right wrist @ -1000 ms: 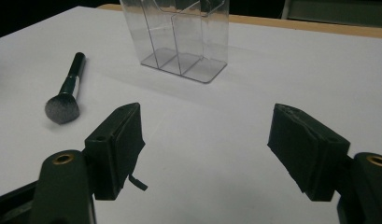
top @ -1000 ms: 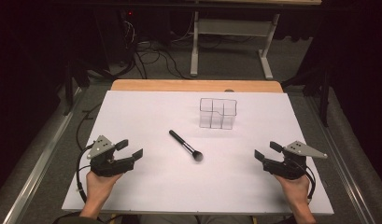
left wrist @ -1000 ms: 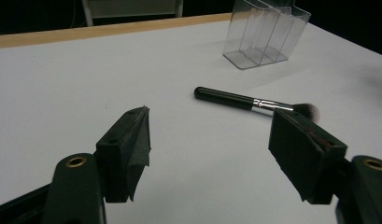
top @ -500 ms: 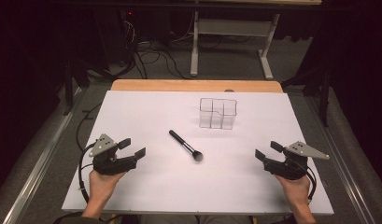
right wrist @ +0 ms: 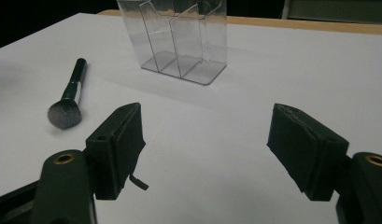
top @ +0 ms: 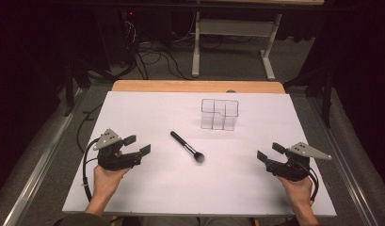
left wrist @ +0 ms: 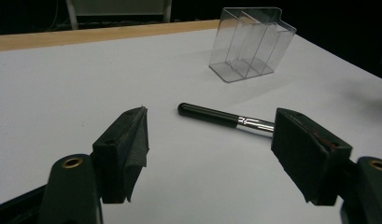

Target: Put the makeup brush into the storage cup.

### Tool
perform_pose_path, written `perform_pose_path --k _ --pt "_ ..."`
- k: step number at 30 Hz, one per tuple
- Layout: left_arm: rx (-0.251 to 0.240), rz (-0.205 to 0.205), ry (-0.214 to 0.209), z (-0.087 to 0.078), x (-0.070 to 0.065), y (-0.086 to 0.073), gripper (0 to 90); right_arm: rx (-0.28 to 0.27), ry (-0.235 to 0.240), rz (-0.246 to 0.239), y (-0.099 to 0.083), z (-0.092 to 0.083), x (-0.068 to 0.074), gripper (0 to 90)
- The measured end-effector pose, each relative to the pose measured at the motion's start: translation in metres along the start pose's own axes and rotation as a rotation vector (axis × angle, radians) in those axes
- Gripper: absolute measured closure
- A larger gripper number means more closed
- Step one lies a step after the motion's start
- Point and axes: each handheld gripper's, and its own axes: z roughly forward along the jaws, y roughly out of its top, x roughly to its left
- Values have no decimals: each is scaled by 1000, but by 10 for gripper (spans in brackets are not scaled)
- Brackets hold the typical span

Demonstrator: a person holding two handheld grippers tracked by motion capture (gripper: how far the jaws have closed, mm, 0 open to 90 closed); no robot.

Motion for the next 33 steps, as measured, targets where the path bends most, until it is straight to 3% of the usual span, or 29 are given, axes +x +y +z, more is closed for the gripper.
perform_pose_path --k 18,28,33 --pt "-45 15 -17 10 -3 18 272 4 -5 5 -1 0 0 283" --pt "-26 16 -58 25 -10 28 281 7 -5 6 0 1 0 287" --pt "-16 38 -65 34 -14 32 286 2 -7 15 -1 0 -2 287"
